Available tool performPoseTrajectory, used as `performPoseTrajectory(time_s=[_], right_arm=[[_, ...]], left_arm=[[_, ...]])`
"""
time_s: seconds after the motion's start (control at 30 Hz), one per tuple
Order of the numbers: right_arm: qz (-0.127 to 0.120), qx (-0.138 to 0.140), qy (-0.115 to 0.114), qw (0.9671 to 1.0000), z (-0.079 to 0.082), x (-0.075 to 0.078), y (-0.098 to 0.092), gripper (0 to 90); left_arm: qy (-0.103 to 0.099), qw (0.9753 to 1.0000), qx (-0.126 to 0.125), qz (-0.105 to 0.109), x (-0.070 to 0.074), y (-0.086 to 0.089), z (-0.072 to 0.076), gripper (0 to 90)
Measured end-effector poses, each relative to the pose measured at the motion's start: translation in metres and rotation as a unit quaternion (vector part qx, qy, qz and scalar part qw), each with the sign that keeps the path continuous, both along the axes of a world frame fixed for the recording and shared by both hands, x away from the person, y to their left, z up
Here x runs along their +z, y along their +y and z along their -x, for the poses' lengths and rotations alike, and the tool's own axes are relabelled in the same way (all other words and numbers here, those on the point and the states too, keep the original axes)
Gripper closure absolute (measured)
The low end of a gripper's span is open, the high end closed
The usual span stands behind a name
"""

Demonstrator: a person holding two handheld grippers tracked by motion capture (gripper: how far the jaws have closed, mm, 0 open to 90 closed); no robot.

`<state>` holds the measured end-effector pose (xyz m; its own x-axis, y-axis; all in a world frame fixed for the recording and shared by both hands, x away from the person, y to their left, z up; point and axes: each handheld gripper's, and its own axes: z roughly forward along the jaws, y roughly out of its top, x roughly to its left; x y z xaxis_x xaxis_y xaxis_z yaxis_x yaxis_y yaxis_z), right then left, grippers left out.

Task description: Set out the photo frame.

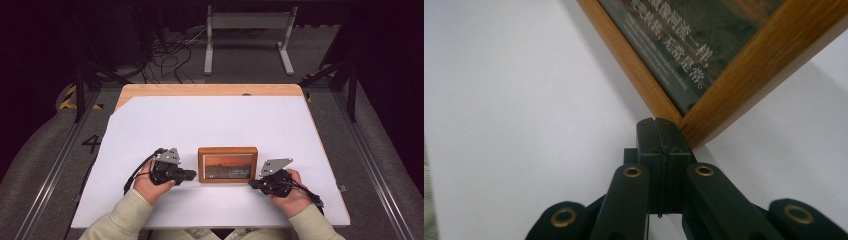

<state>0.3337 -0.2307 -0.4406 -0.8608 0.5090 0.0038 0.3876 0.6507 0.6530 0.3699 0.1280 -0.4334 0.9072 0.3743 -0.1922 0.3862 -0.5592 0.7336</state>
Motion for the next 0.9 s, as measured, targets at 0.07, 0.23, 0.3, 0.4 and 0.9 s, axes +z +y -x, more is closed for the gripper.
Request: performPoseTrajectory(time_s=[0.07, 0.23, 0.3, 0.4, 0.9], right_arm=[[-0.004, 0.0, -0.002, 1.0, 0.001, 0.003, -0.001, 90.0], [-0.039, -0.008, -0.02, 0.999, 0.003, 0.025, -0.014, 80.3], [-0.045, -0.014, -0.03, 0.9984, 0.004, 0.032, -0.018, 77.2], [-0.062, -0.024, -0.045, 0.9968, 0.002, 0.041, -0.024, 71.6], [-0.105, -0.083, -0.082, 0.9876, -0.019, 0.058, -0.061, 50.8]], left_arm=[[0.0, 1.0, 0.004, 0.001, 0.001, 0.002, 0.0, 84.8], [-0.016, 0.9997, 0.017, 0.001, 0.006, 0.01, 0.002, 79.7], [-0.02, 0.9994, 0.027, 0.004, 0.009, 0.014, 0.003, 77.1], [-0.029, 0.9988, 0.039, 0.008, 0.012, 0.02, 0.003, 74.1], [-0.053, 0.9929, 0.105, 0.021, 0.02, 0.059, -0.005, 65.7]])
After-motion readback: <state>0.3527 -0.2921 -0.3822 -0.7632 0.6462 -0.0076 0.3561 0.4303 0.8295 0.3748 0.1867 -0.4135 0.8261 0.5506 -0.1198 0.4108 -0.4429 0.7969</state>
